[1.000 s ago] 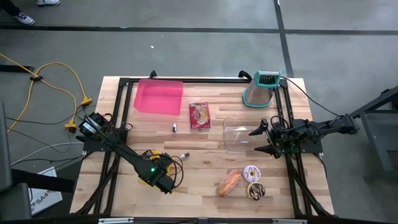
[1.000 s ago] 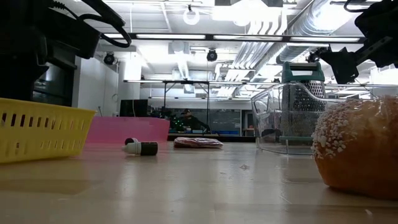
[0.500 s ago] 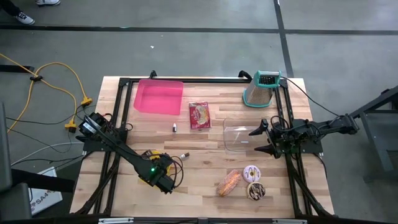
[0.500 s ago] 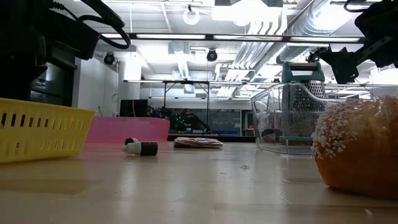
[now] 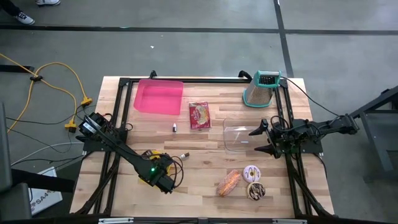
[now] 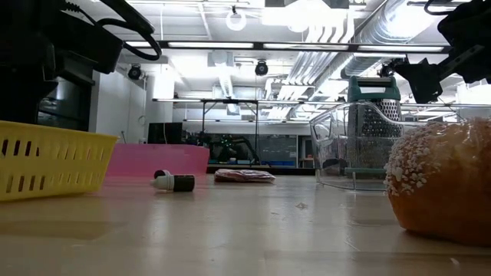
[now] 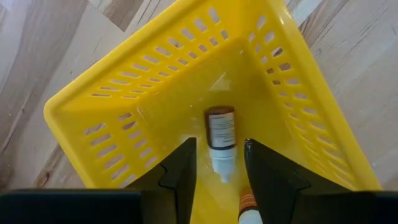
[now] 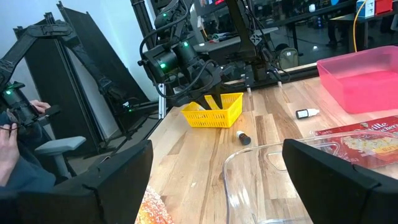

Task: Pick & Place Food Item
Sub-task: Put the yellow food coloring bottle into the yellow bin

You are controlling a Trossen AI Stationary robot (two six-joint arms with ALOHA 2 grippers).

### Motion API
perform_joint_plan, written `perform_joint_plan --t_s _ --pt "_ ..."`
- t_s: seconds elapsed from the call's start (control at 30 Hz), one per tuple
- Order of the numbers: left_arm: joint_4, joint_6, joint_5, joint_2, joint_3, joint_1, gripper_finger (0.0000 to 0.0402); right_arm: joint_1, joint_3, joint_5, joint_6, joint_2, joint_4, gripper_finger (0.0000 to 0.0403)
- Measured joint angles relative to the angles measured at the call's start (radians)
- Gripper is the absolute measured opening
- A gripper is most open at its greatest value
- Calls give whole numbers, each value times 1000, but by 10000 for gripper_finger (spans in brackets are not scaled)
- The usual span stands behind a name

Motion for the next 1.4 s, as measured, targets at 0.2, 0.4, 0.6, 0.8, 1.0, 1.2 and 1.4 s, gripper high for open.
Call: perform_joint_plan --t_s 0.2,0.4,0.6,0.8,1.0,1.2,1.4 --pt "0 -1 0 0 0 0 133 0 0 0 0 0 0 348" --pt "-3 -1 -1 -5 0 0 133 0 0 0 0 0 0 348" --pt "-30 16 -33 -69 0 0 133 0 0 0 0 0 0 348" --pt "-53 65 -115 -189 0 0 133 0 0 0 0 0 0 348" --pt "-50 129 -157 -235 0 1 133 0 0 0 0 0 0 348" --pt "-44 153 -156 -230 0 5 133 0 0 0 0 0 0 348" --pt "2 184 -156 -230 0 41 133 0 0 0 0 0 0 348"
